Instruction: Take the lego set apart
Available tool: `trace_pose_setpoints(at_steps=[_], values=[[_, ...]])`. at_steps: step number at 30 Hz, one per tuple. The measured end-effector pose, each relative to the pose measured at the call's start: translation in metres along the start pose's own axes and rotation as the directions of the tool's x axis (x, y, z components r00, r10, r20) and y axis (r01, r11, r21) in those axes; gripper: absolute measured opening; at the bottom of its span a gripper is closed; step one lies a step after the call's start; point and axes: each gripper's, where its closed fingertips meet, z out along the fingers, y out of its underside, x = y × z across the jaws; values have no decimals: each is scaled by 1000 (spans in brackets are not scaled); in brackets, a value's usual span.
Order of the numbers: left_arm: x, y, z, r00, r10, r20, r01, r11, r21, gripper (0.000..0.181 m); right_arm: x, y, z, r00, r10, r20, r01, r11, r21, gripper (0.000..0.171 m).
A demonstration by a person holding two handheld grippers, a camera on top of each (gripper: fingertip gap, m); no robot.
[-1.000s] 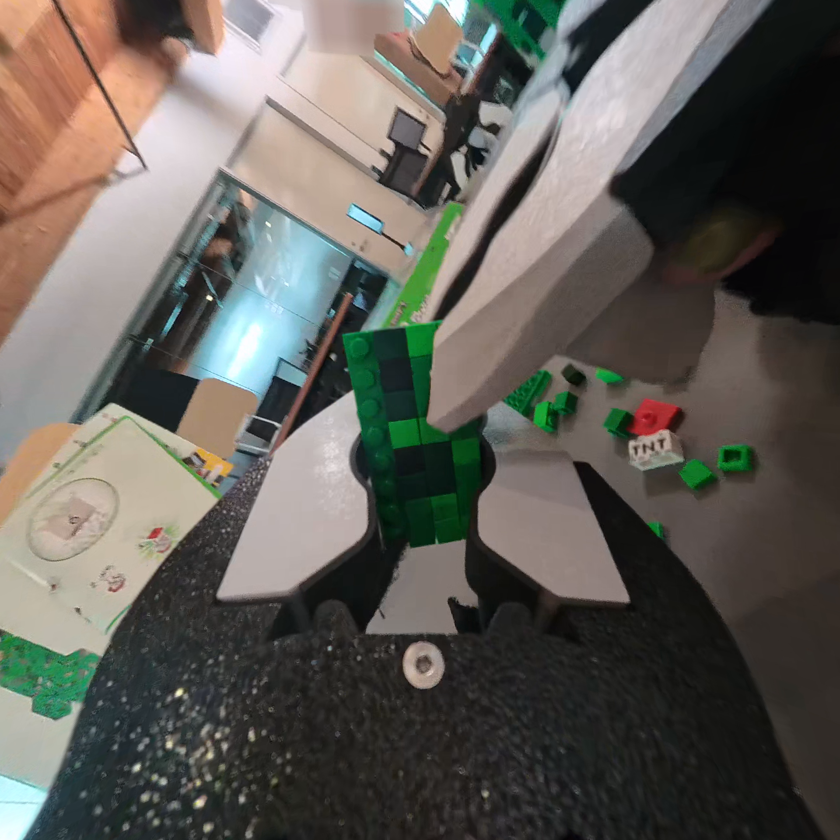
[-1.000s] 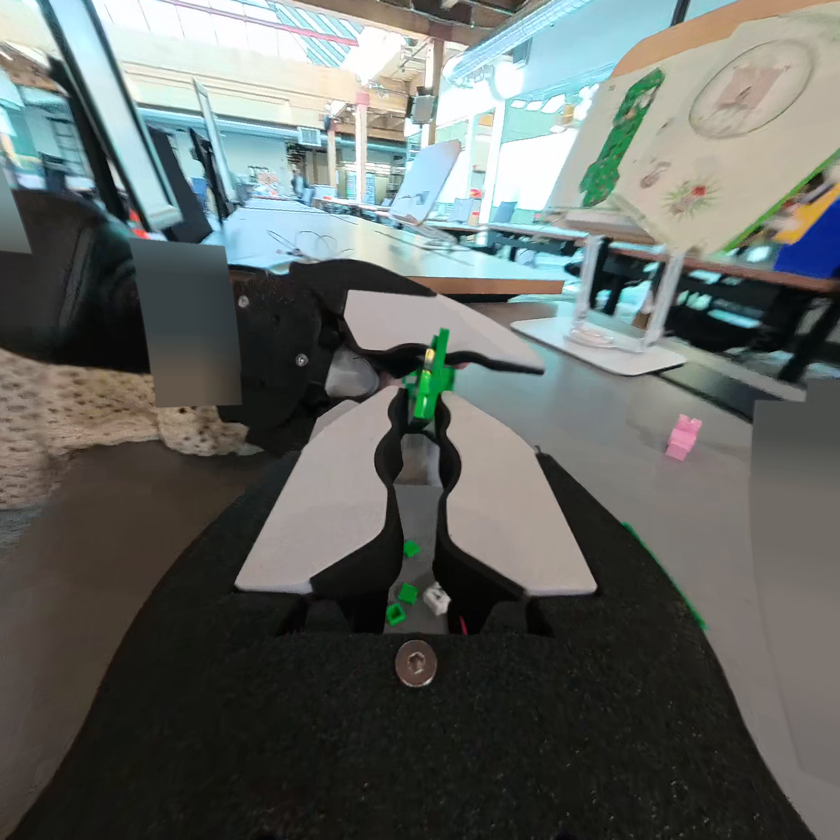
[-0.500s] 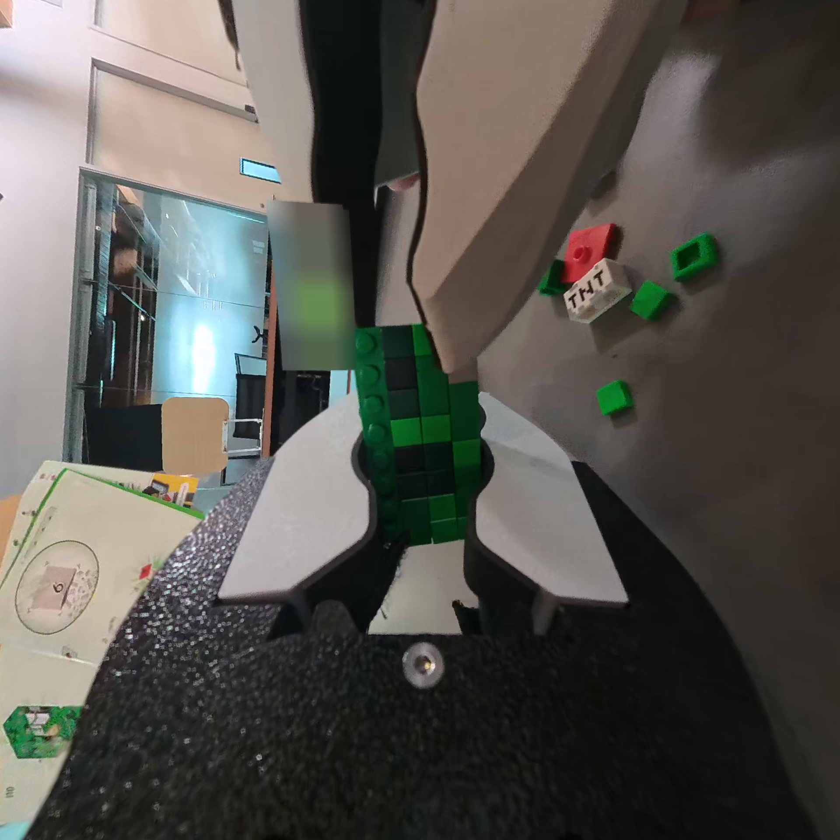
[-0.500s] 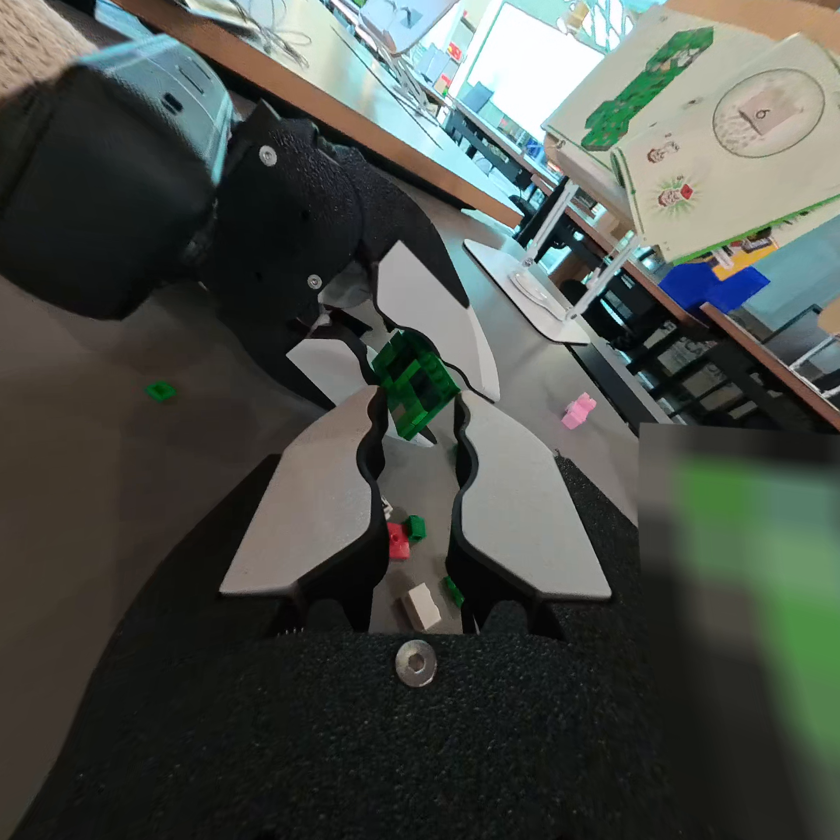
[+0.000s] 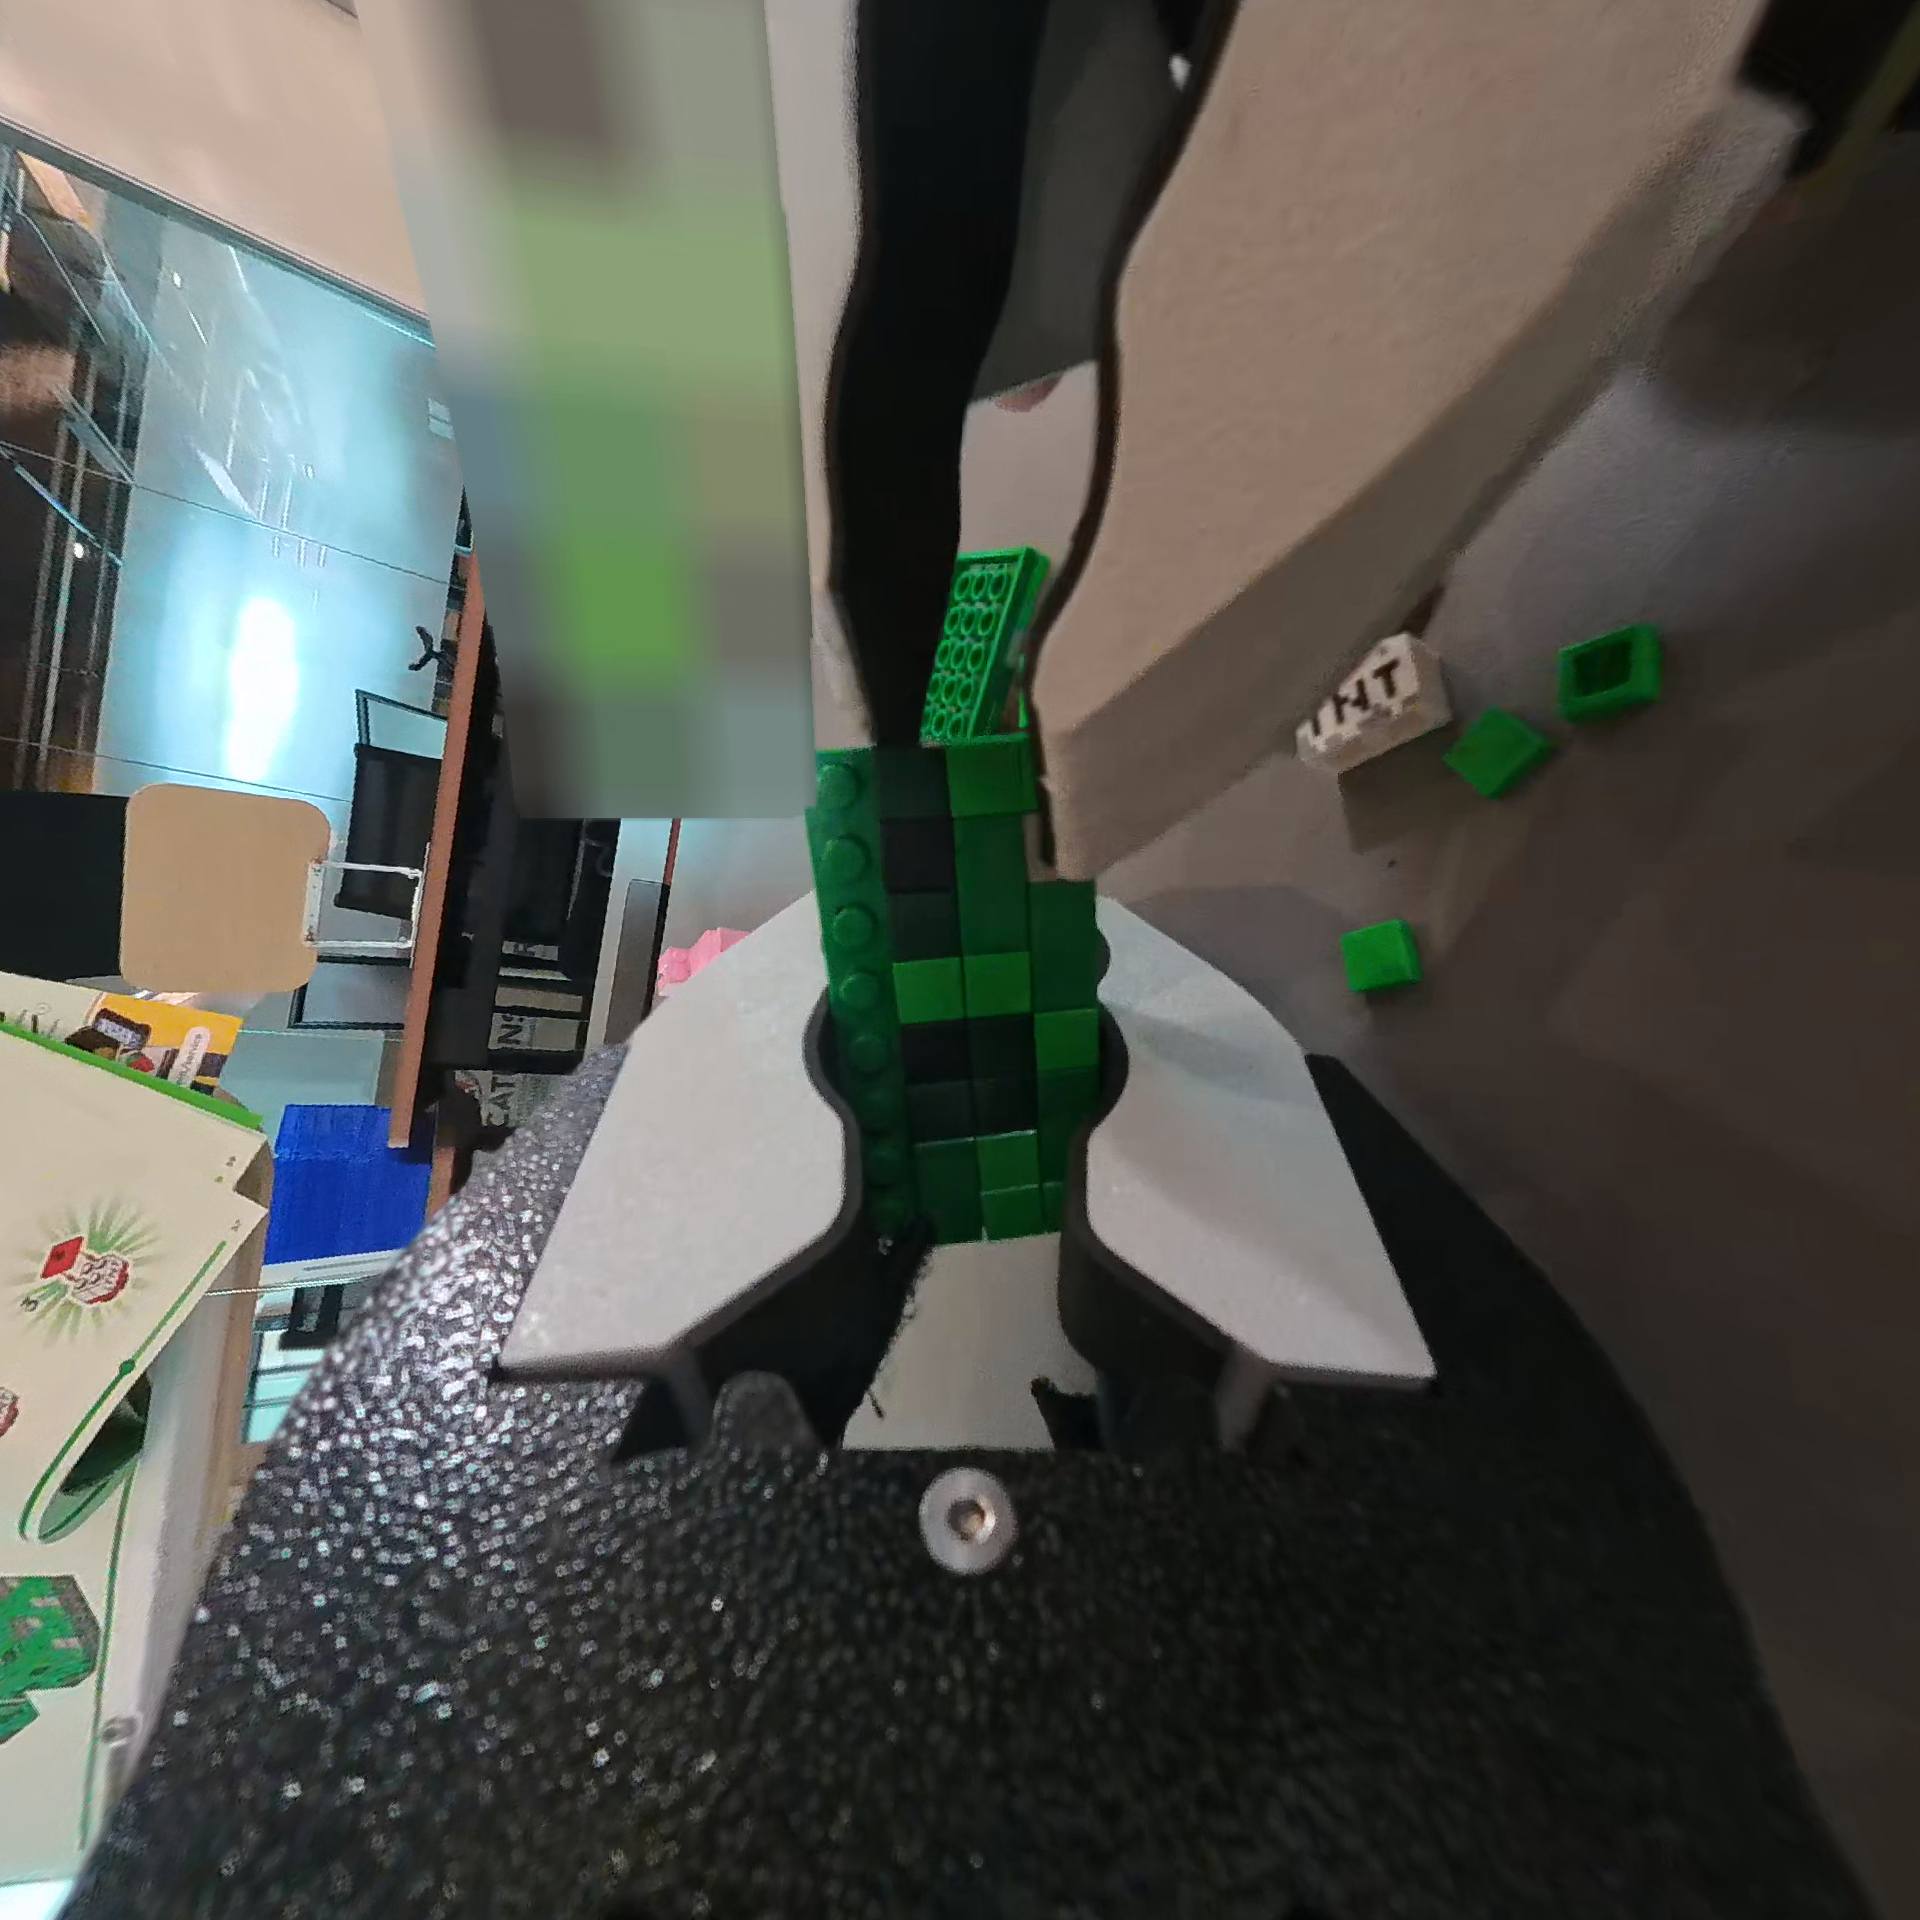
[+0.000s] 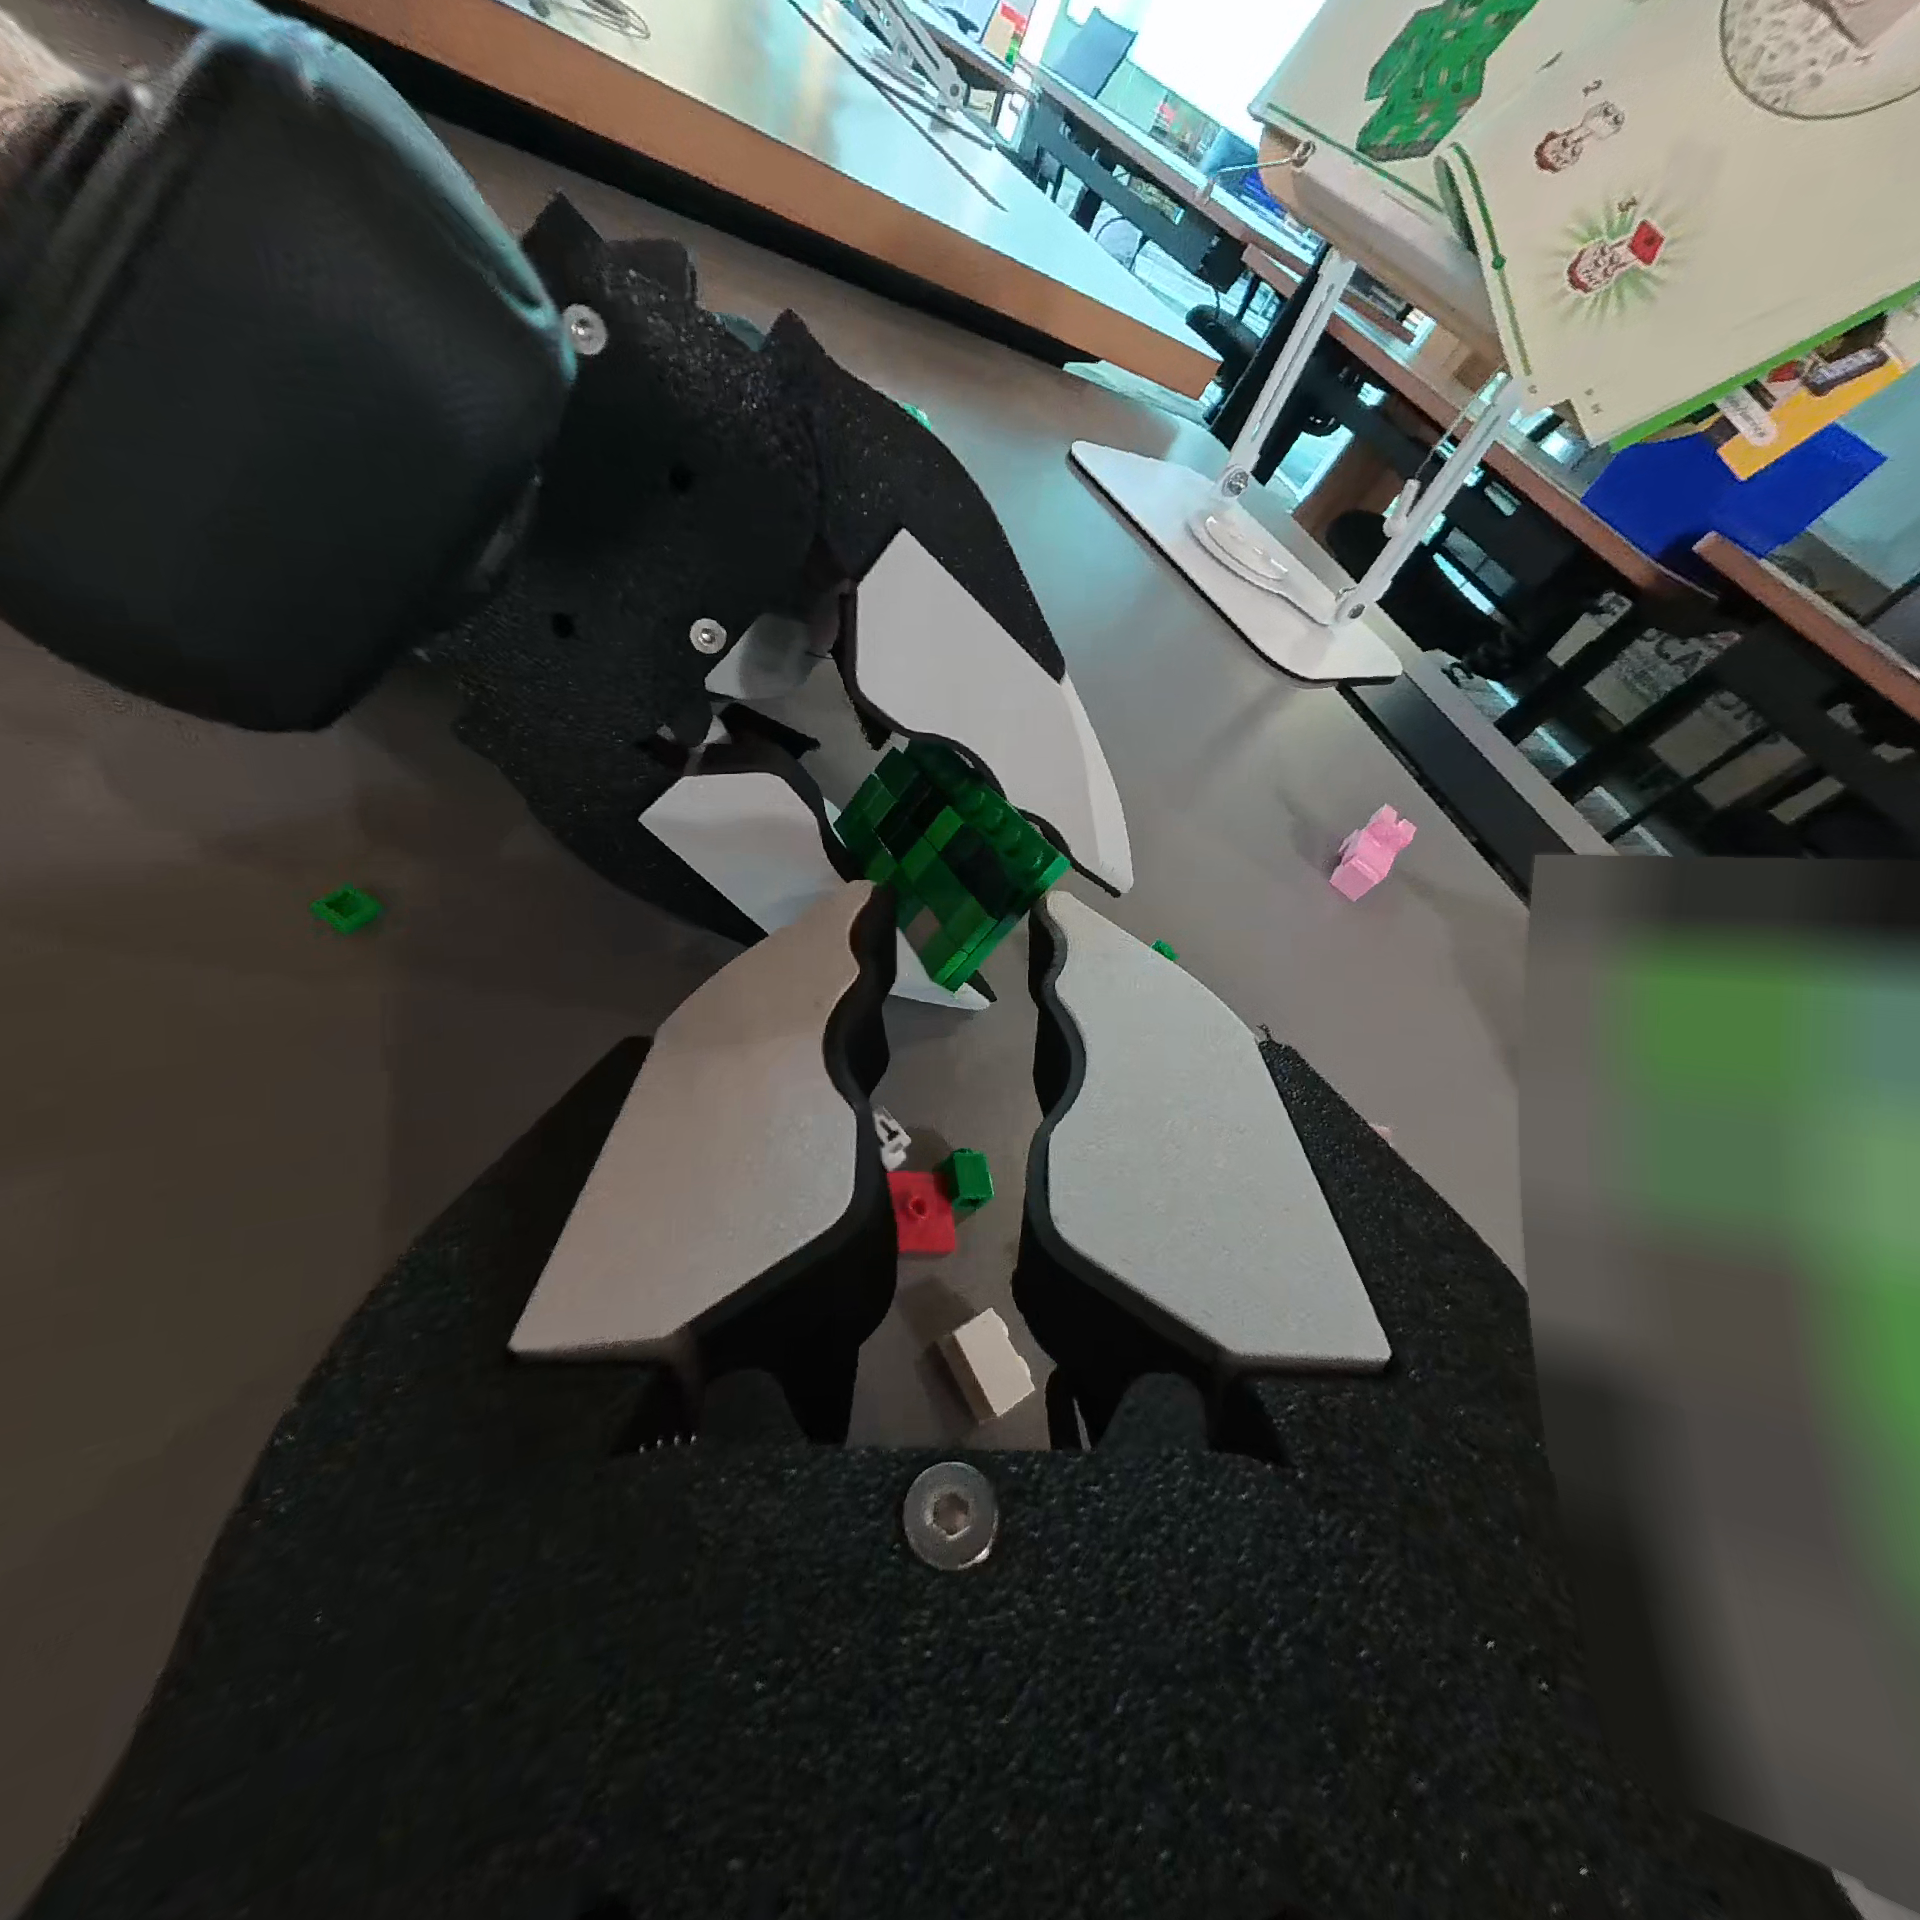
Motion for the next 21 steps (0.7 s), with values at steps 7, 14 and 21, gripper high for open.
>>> trace_pose_setpoints(at_steps=[7,14,21], values=[[1,-1,0,1000,-20,-10,20,1000,11,41,-1,-1,-1,1000,-25,-9,25,1000,10,24],[2,0,0,999,-38,-20,38,999,15,42,-2,-2,-1,999,-45,-15,45,999,19,25],[2,1,1,998,-58,-30,58,998,14,39,-2,-4,-1,998,-60,-14,61,998,35,24]])
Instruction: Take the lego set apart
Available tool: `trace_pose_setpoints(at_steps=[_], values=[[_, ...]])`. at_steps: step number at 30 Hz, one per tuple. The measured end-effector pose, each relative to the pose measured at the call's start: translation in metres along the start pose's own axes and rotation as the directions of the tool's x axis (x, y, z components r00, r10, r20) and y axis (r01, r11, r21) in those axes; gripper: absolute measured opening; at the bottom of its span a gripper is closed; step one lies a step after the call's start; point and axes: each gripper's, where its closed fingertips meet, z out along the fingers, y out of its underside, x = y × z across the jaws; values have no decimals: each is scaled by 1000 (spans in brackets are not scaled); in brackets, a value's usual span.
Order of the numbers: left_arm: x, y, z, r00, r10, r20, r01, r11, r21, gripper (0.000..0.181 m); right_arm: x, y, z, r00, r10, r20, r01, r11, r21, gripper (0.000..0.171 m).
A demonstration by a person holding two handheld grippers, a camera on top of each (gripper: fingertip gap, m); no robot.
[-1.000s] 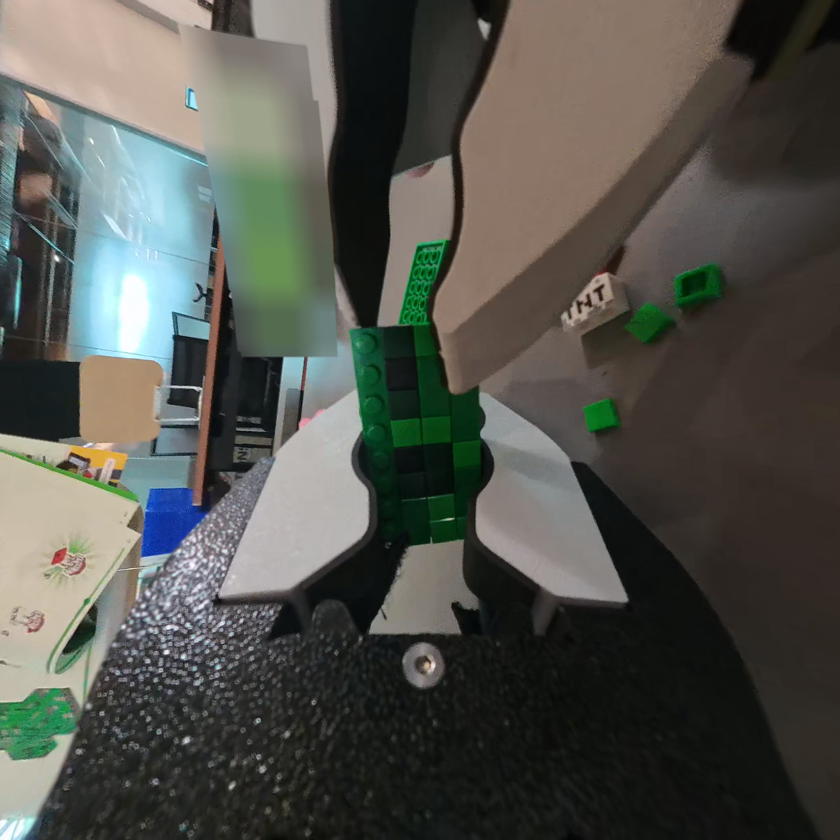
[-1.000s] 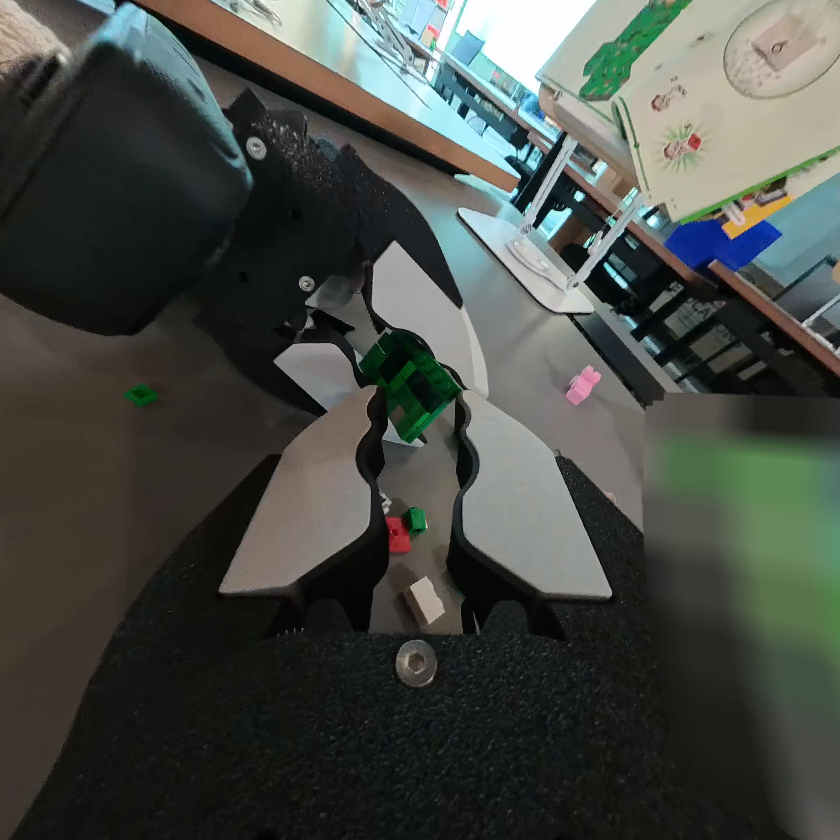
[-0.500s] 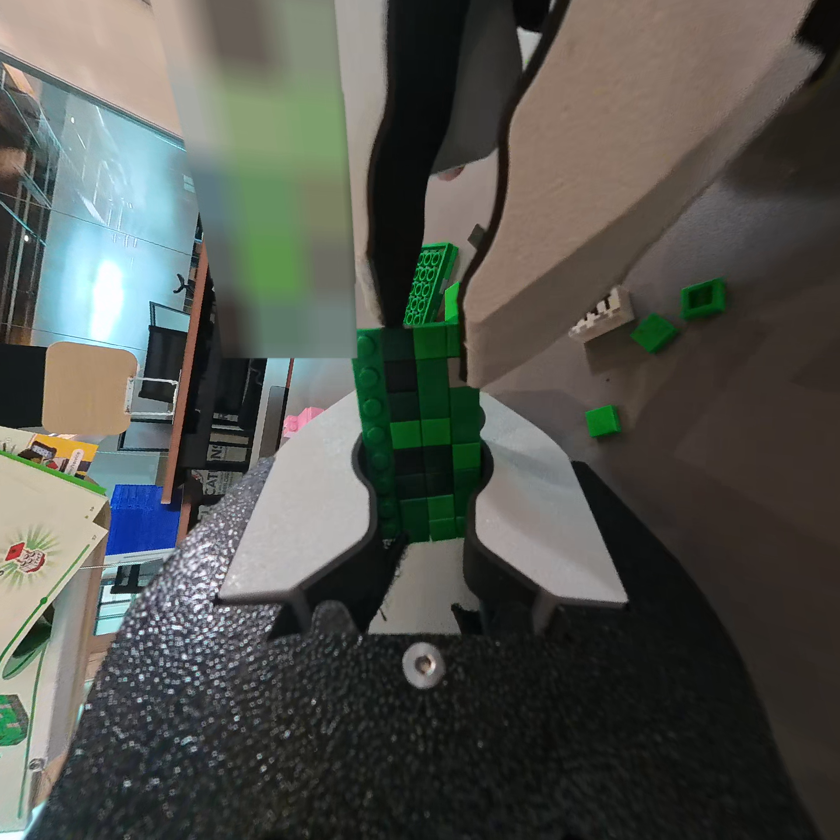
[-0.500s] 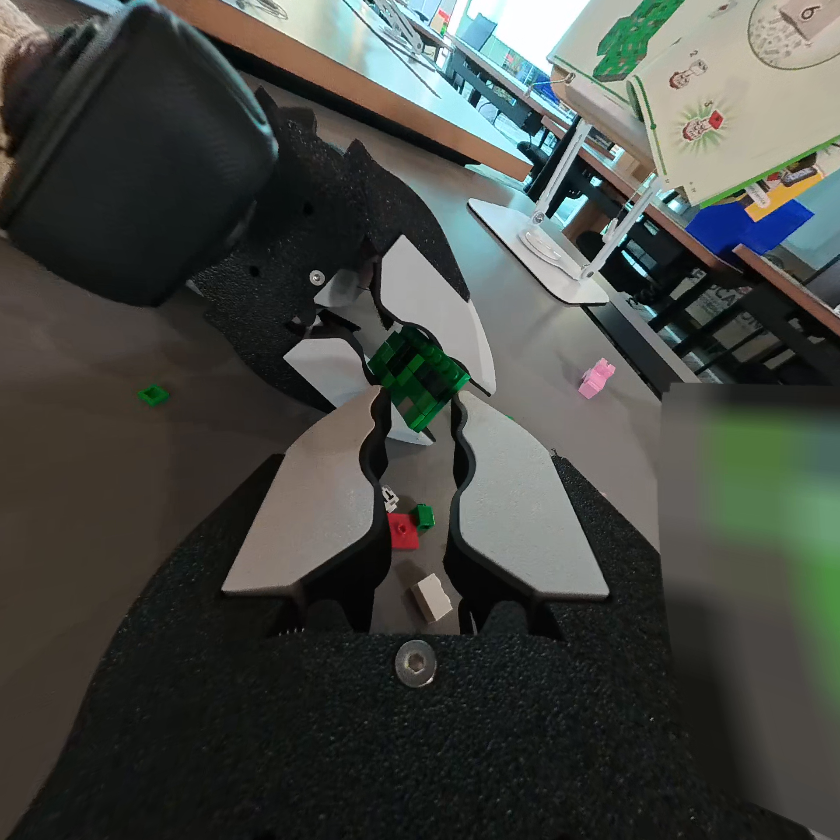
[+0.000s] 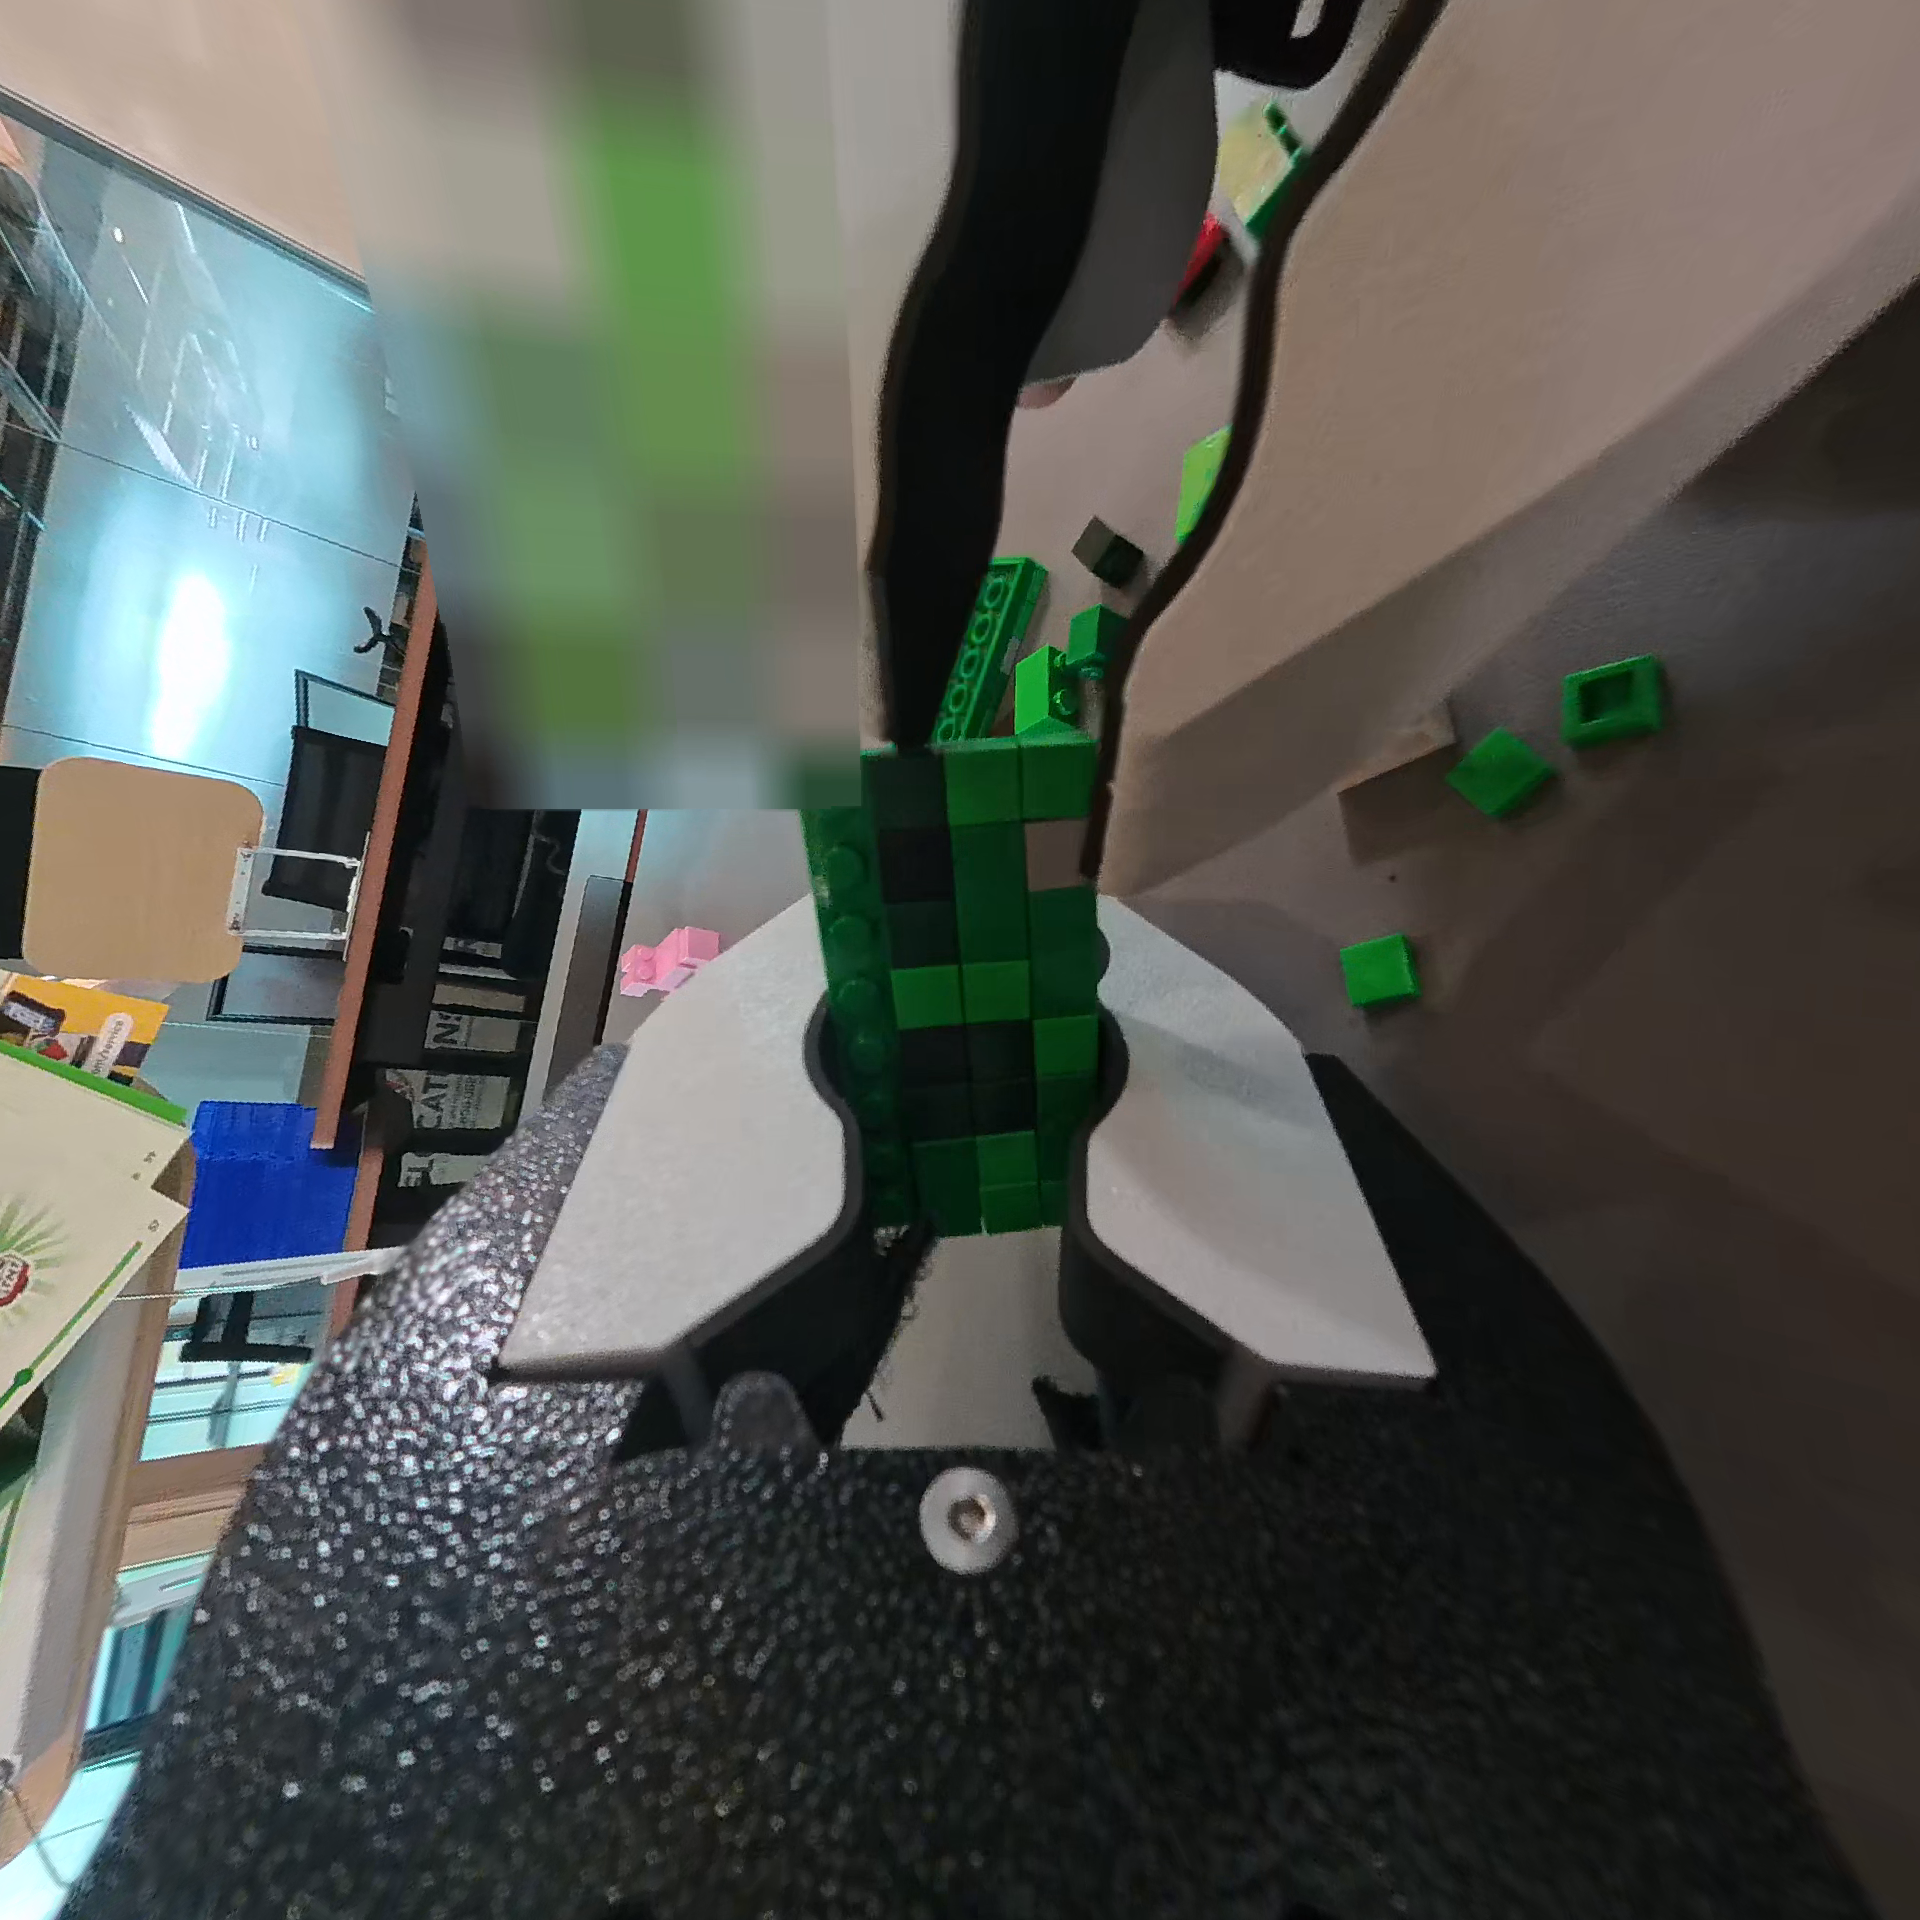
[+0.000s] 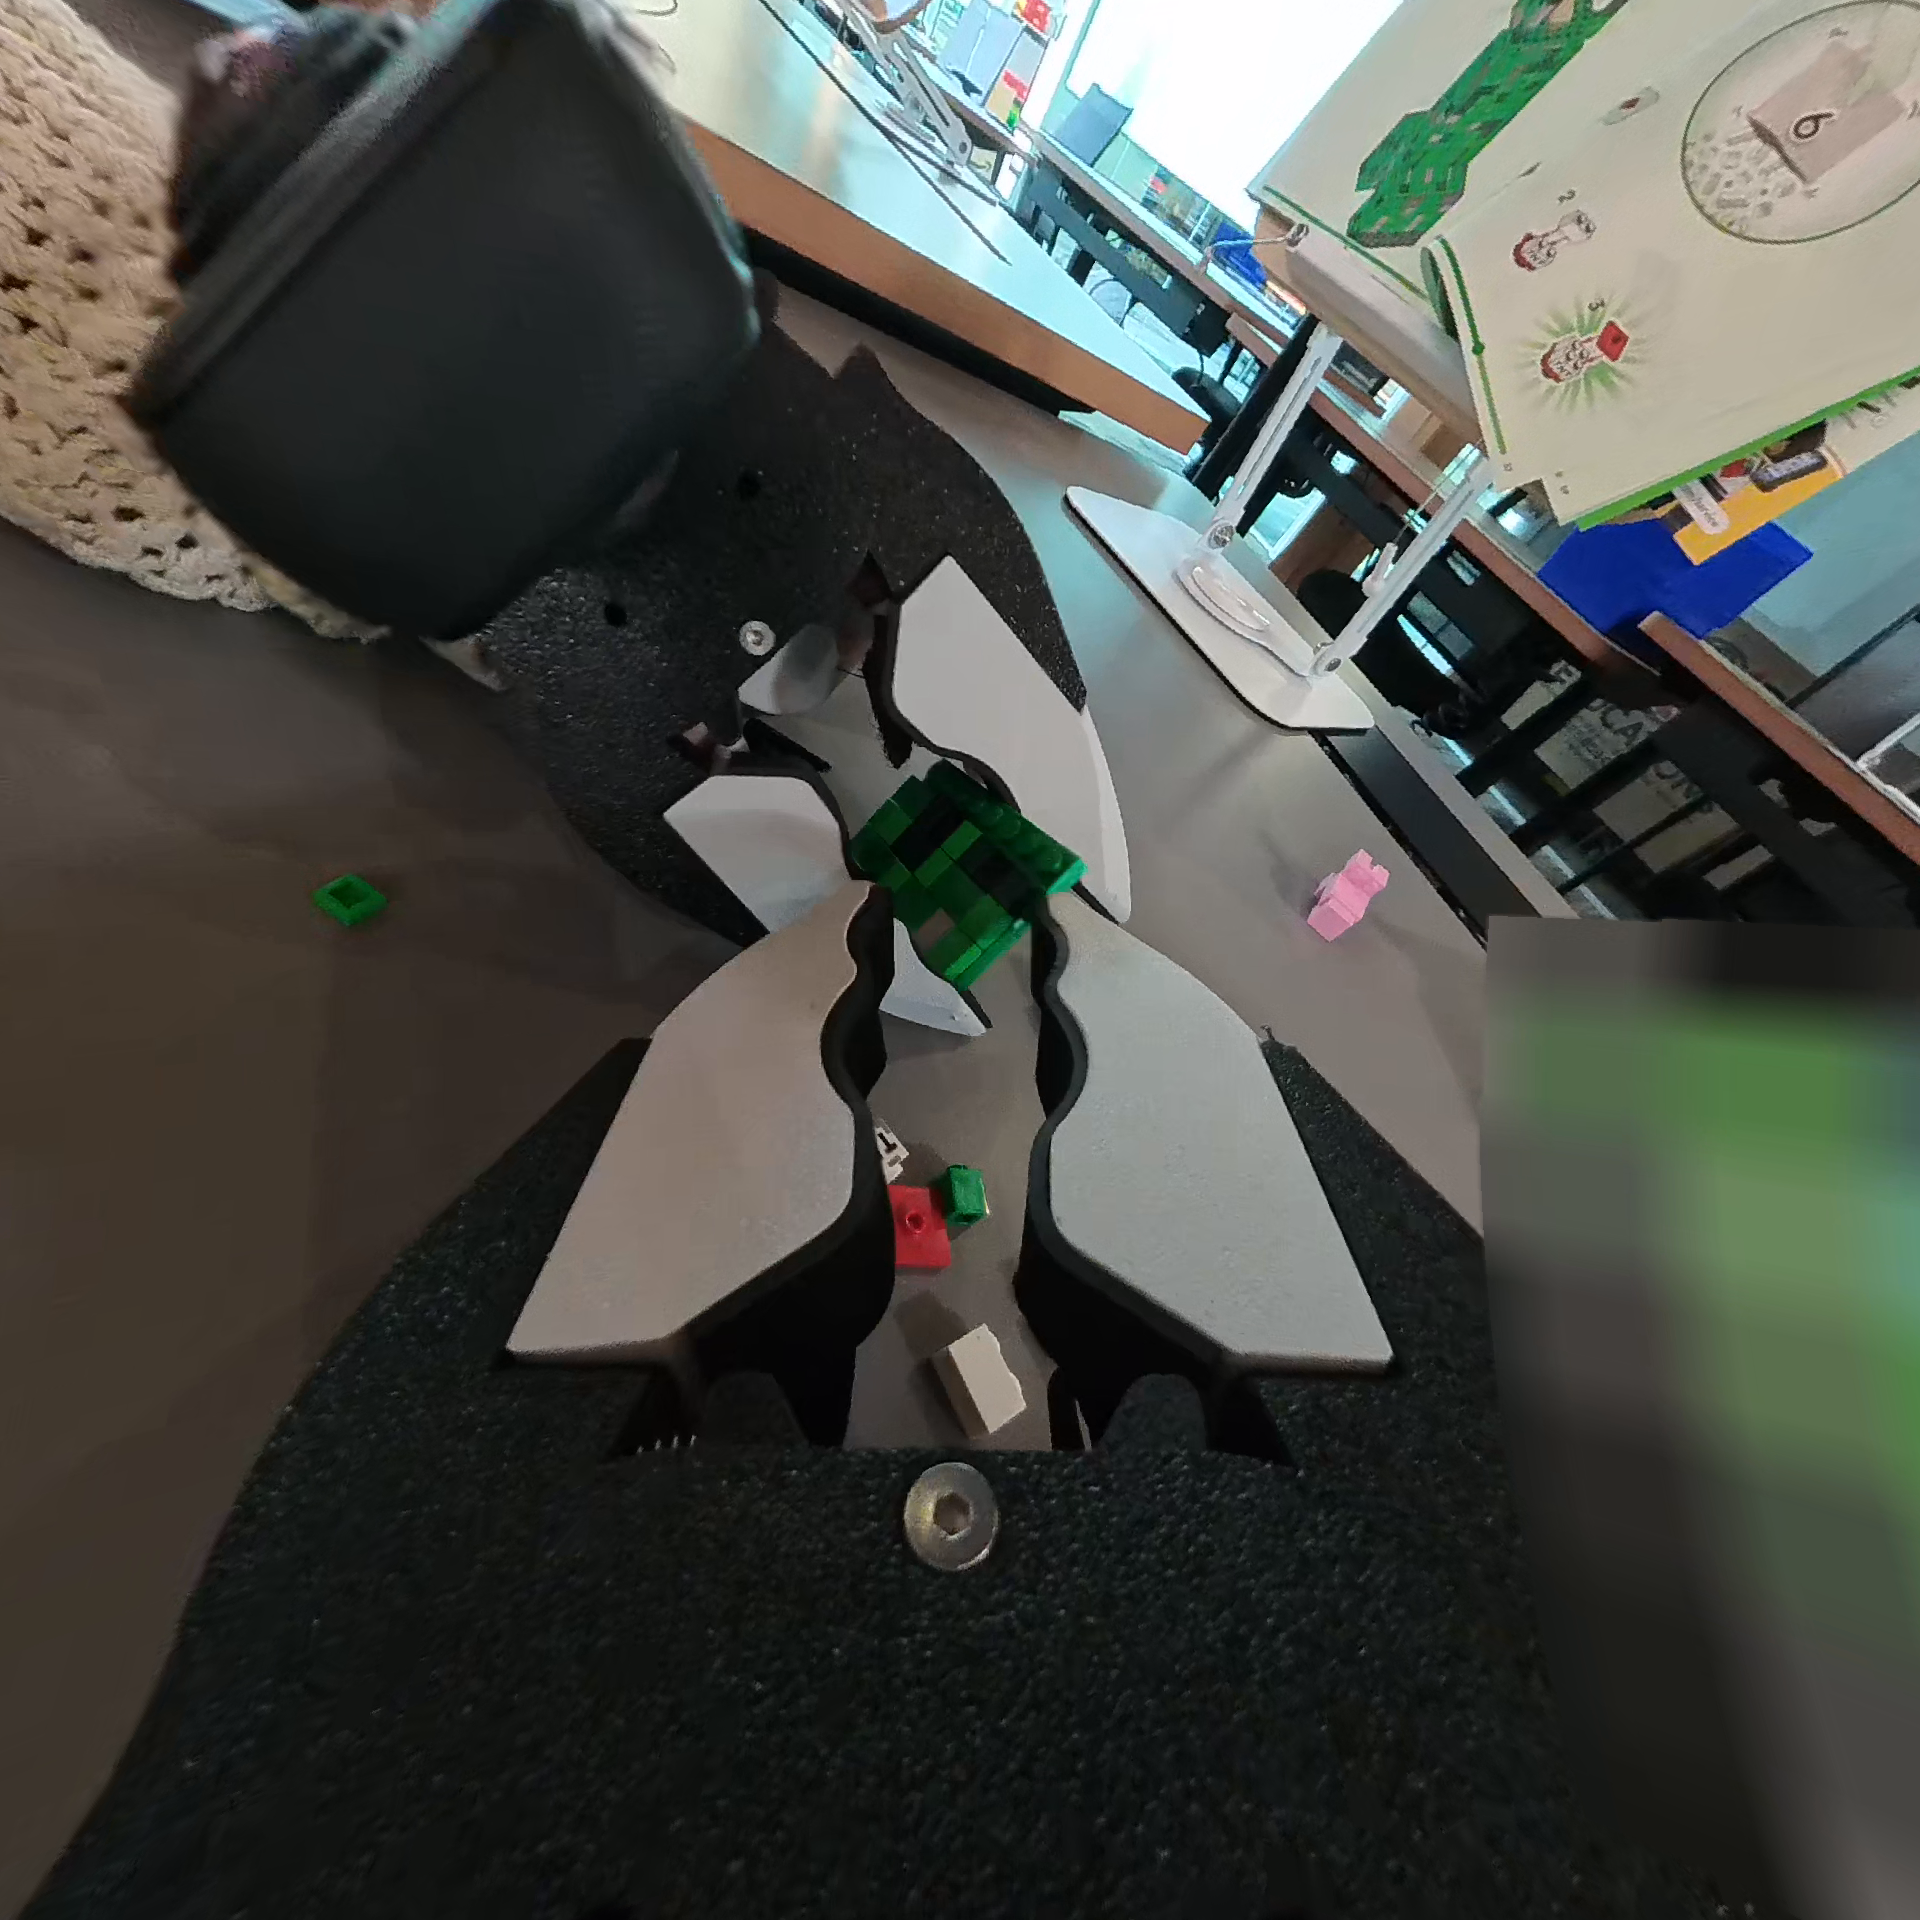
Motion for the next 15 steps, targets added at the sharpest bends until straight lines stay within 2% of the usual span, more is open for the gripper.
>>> trace_pose_setpoints(at_steps=[15], values=[[0,1,1,1000,-21,-10,21,1000,5,39,-2,-2,1,1000,-21,-1,21,1000,11,20]])
